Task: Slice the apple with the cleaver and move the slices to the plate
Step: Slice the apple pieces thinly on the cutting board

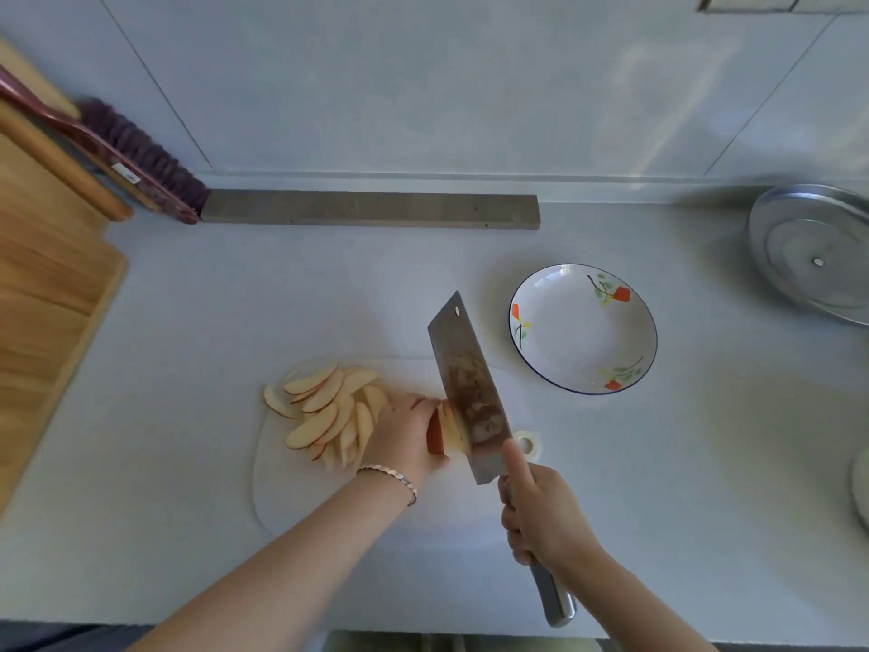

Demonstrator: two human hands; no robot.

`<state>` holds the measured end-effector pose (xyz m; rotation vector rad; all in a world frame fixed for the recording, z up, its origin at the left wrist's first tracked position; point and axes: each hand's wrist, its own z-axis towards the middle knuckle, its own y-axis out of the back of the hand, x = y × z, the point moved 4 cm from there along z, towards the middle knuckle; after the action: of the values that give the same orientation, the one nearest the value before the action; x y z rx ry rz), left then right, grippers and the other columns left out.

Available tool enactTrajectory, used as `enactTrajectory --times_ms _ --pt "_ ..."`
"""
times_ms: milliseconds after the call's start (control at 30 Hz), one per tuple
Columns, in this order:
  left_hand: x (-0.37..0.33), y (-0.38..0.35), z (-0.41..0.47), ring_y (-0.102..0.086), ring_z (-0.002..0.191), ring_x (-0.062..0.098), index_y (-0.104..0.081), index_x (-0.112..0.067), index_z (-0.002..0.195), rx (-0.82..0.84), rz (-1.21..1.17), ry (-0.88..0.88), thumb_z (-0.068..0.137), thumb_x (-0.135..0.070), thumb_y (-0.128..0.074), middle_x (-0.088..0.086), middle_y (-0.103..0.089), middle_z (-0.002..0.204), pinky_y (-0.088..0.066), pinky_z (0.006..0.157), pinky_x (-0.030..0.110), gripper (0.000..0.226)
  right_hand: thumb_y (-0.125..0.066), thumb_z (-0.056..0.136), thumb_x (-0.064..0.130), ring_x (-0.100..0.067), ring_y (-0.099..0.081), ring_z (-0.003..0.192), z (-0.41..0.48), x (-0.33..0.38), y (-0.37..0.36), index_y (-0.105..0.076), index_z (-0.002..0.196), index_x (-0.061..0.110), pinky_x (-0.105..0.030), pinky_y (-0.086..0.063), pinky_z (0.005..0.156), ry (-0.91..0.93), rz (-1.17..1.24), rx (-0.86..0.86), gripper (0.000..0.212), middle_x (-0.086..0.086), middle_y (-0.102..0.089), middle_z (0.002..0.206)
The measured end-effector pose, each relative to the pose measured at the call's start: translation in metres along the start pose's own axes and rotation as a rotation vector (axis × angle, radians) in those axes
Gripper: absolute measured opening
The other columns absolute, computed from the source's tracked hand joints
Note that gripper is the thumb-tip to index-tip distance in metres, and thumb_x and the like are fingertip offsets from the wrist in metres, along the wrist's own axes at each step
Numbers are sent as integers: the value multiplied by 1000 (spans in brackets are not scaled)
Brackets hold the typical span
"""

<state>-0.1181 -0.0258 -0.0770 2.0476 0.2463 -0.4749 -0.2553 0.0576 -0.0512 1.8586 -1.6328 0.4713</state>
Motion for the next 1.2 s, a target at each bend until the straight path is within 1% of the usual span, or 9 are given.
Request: enactTrajectory --times_ms 133,300,467,567,667,767,900,1033,1200 --pt "6 -8 -12 -48 121 21 -50 -19 131 -57 -227 130 75 -21 -74 1 -43 134 -39 104 28 62 -30 95 55 -11 -26 35 -2 1 12 -32 57 14 -19 -27 40 6 -40 60 56 4 -29 42" --pt "7 -10 -20 -58 108 22 -58 -20 121 -233 -440 364 75 -29 -75 4 -58 116 -47 94 30 50 -30 95 56 -12 -26 34 -4 -1 21 -32 57 13 -19 -28 40 -20 -21 112 57 4 -28 40" --pt "12 -6 -18 -57 100 17 -60 -15 120 -198 -690 557 71 -7 -74 1 -63 113 -44 88 24 51 -30 95 55 -13 -23 34 -3 2 24 -30 56 14 -19 -25 39 -15 9 146 56 5 -25 39" --pt "21 -6 -21 -61 98 23 -64 -12 114 -182 -873 612 66 3 -74 5 -66 104 -50 95 38 51 -31 95 56 -13 -22 35 -1 0 21 -29 56 15 -20 -25 39 -24 -2 156 56 5 -25 40" --pt "24 -9 -25 -61 98 28 -62 -5 115 -164 -1072 665 67 16 -70 12 -63 104 -54 86 40 54 -31 94 57 -13 -22 34 2 -1 15 -28 55 15 -18 -25 40 -34 -17 166 57 5 -25 40" --pt "25 -9 -26 -61 100 31 -59 -2 117 -148 -1124 652 67 18 -69 15 -62 107 -54 81 40 55 -30 94 57 -12 -22 33 2 1 9 -28 57 15 -18 -24 39 -44 -37 177 56 6 -24 39" --pt "26 -8 -27 -63 96 31 -58 0 116 -147 -1104 641 66 16 -72 15 -62 108 -55 85 43 55 -31 94 57 -11 -23 33 1 3 1 -29 61 14 -18 -24 39 -55 -46 186 54 5 -25 42" --pt "23 -7 -27 -64 73 21 -58 4 114 -148 -1119 618 66 18 -71 14 -62 103 -53 88 45 52 -31 93 58 -11 -24 32 0 4 -3 -30 63 15 -18 -24 39 -46 -69 189 53 5 -26 41" --pt "22 -6 -27 -62 88 29 -61 4 113 -143 -1103 614 66 18 -71 14 -63 103 -53 88 45 50 -31 93 58 -12 -20 36 -2 7 -2 -27 63 15 -19 -21 42 -40 -75 190 52 4 -23 45"
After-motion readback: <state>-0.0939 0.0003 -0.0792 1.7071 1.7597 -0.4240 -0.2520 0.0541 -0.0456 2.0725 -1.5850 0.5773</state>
